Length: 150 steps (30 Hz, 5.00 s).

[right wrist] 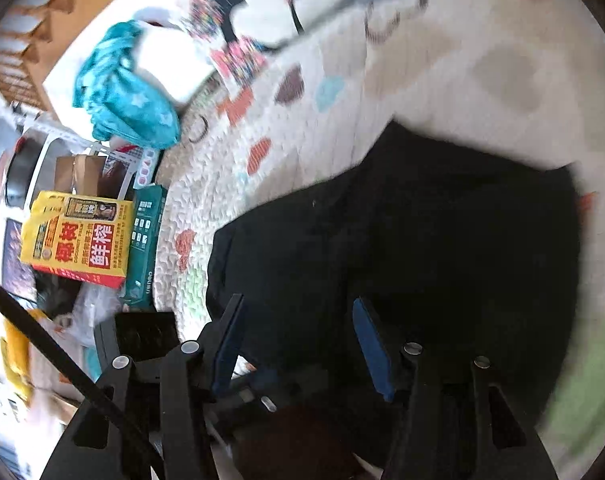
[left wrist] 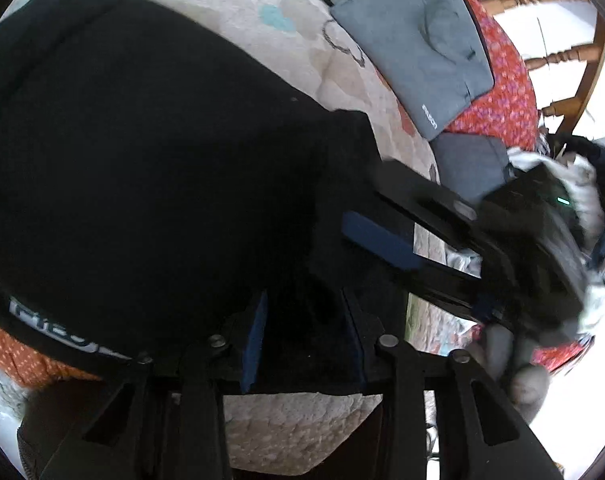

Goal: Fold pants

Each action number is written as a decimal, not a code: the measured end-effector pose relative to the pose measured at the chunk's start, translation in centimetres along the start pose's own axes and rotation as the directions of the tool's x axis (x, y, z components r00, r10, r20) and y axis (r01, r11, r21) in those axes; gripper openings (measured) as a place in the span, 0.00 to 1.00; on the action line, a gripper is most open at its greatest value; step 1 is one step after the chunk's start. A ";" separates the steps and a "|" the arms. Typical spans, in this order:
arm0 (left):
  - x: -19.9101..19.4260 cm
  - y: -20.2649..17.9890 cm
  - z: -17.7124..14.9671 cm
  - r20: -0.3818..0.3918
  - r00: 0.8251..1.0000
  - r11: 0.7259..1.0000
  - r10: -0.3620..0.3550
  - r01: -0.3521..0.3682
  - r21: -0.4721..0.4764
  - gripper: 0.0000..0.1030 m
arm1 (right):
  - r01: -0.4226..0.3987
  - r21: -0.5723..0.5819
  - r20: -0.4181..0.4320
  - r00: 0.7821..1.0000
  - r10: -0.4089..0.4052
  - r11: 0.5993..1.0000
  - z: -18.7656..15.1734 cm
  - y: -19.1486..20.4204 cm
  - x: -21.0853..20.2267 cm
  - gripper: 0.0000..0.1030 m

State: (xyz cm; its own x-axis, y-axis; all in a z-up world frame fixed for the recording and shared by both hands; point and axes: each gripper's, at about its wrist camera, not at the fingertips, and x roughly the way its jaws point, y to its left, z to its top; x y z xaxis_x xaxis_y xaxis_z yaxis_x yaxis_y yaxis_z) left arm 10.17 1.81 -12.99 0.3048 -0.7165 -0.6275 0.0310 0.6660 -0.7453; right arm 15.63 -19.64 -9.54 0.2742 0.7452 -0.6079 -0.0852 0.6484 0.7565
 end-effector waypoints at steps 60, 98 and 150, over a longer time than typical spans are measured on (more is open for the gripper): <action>-7.3 -5.1 -2.9 0.230 0.972 0.998 -0.052 0.046 0.030 0.15 | 0.408 -0.460 -0.066 0.870 -0.488 0.789 0.9 18.9 5.8 0.27; 0.0 -9.3 -5.0 0.047 0.997 0.977 0.067 -0.075 0.201 0.30 | 0.141 0.163 0.332 0.924 -0.189 0.976 -6.7 -6.1 -11.5 0.59; 2.5 -3.3 2.1 -0.033 0.998 0.995 -0.050 0.053 0.089 0.55 | 0.018 0.140 0.274 0.960 -0.057 0.990 -7.0 -9.1 -9.1 0.91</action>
State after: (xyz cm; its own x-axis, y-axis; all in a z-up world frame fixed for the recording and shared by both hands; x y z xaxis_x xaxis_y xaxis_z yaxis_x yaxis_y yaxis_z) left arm 12.88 -1.74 -11.66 0.2717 -0.7551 -0.5966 0.1317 0.6433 -0.7542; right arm 7.19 -31.23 -12.52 0.5306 0.6360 -0.5603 0.0549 0.6339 0.7715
